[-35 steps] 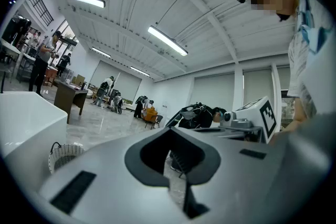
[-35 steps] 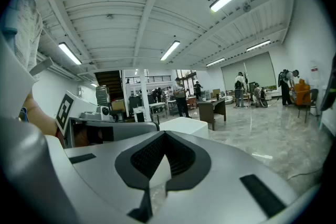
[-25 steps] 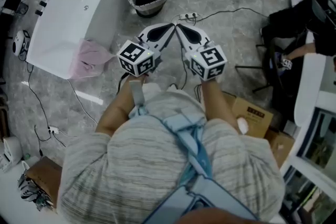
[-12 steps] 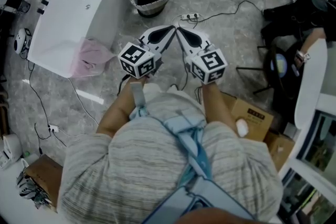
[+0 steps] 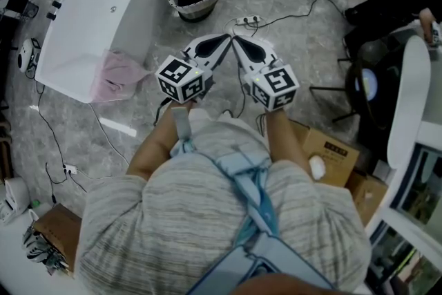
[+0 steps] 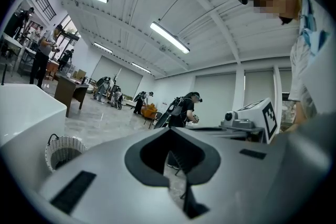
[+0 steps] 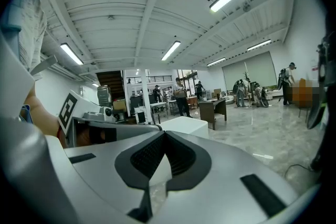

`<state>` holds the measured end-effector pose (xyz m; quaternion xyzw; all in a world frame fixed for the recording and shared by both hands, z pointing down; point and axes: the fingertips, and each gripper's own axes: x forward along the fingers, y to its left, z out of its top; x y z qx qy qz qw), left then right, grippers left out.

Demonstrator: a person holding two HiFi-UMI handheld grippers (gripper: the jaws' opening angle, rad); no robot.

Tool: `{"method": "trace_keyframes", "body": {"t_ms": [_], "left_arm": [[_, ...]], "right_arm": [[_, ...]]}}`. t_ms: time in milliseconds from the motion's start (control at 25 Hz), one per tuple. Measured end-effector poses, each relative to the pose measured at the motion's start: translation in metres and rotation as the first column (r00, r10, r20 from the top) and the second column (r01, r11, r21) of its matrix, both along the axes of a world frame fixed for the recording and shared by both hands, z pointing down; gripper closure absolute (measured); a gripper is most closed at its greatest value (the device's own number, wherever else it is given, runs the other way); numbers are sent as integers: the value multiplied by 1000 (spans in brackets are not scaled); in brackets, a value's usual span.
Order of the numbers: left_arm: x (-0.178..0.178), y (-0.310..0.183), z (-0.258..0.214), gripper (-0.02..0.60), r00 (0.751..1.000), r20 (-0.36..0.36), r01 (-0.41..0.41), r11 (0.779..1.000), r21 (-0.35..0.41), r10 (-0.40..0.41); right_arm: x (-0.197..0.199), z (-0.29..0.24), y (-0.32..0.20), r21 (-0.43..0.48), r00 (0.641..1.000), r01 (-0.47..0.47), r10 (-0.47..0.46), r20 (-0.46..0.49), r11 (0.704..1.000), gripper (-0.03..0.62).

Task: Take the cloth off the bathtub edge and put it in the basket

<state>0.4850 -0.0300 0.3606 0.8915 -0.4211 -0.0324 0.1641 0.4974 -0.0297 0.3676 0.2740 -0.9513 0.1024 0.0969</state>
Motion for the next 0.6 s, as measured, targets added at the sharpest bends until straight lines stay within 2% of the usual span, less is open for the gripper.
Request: {"method": "trace_keyframes", "body": {"t_ms": [360,600], "left_arm": [[8,-8,2,578,1000,8,-23,1000,-7,24],[-4,-12,-2,578,999,13,-45,999,5,45]], "right_arm": [[8,2,-8,-5,1000,-21,21,12,1000,590],[-4,-2,-11,2,999,-33,33,10,999,590]]}}
